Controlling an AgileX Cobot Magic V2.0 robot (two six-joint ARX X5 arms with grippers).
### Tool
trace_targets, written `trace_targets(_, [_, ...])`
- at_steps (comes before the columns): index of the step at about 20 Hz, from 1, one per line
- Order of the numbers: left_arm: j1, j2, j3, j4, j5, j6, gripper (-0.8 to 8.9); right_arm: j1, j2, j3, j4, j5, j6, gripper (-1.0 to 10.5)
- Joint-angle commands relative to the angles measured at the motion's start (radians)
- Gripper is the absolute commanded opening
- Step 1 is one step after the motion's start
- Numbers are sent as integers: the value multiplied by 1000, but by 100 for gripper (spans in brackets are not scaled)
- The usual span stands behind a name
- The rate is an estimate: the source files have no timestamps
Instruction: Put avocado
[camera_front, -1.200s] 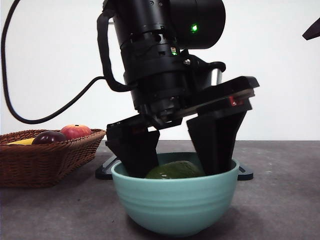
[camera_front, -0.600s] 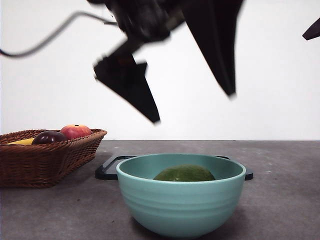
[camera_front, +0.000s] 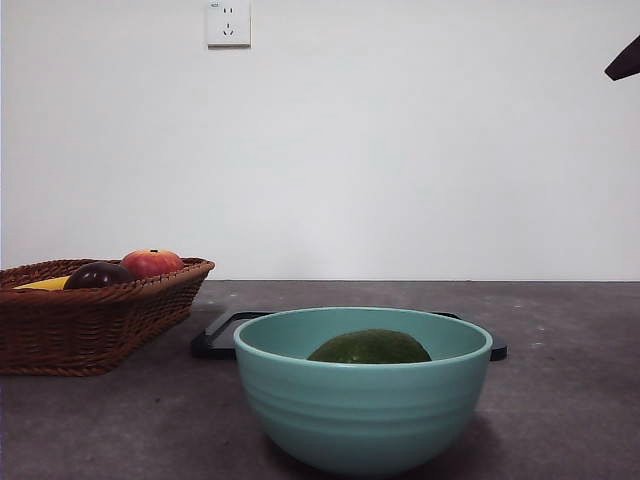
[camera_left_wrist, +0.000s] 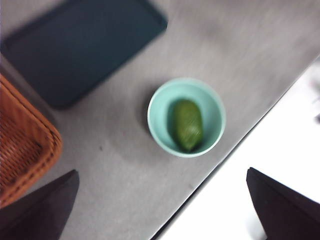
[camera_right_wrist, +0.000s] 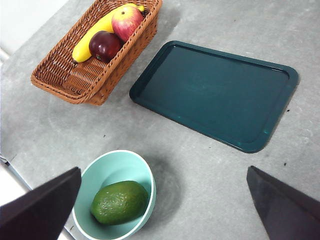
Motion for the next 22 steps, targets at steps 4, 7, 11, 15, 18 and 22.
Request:
trace_targets(4, [-8, -213, -83, 82, -31, -79, 557, 5, 3, 20, 4, 0, 2, 663])
trace_targets(7, [-8, -378, -223, 165, -55, -144, 557, 5, 3, 20, 3, -2, 3, 663])
trace_targets(11, [-8, -535, -368, 183, -128, -137, 558, 5, 4, 20, -4, 0, -16, 663])
trace_targets(15, [-8, -584, -387, 188, -137, -131, 558, 5, 4, 20, -8, -4, 5, 663])
trace_targets(18, [-8, -584, -386, 193, -137, -131, 558, 27, 13, 20, -19, -7, 38, 662])
trace_targets(22, [-8, -584, -386, 193, -137, -131, 558, 123, 82, 22, -18, 44, 83, 662])
